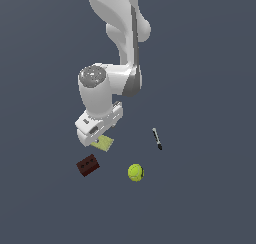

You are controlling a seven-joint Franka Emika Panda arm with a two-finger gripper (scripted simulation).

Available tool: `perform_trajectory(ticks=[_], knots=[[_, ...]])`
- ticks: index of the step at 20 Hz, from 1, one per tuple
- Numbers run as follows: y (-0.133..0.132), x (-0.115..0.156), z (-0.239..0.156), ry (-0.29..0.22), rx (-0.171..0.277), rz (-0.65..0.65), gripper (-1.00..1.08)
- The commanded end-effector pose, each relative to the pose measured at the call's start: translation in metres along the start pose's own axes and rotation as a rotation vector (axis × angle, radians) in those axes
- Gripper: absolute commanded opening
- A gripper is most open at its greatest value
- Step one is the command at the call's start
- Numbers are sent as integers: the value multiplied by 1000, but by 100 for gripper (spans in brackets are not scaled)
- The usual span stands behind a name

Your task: Pick up a designated object from a clutter of objects.

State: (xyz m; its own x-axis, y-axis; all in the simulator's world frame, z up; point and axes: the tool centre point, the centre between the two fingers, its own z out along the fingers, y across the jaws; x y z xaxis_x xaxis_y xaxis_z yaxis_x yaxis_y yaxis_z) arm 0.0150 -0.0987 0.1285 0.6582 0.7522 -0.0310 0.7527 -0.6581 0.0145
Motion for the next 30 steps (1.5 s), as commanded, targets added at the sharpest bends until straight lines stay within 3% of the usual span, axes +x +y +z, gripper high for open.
perform_trajectory(ticks=[1, 15, 30], knots=[[3, -7, 12, 4, 2, -57, 100], [9, -34, 62, 28, 9, -291, 100], [9, -38, 81, 32, 10, -324, 100]])
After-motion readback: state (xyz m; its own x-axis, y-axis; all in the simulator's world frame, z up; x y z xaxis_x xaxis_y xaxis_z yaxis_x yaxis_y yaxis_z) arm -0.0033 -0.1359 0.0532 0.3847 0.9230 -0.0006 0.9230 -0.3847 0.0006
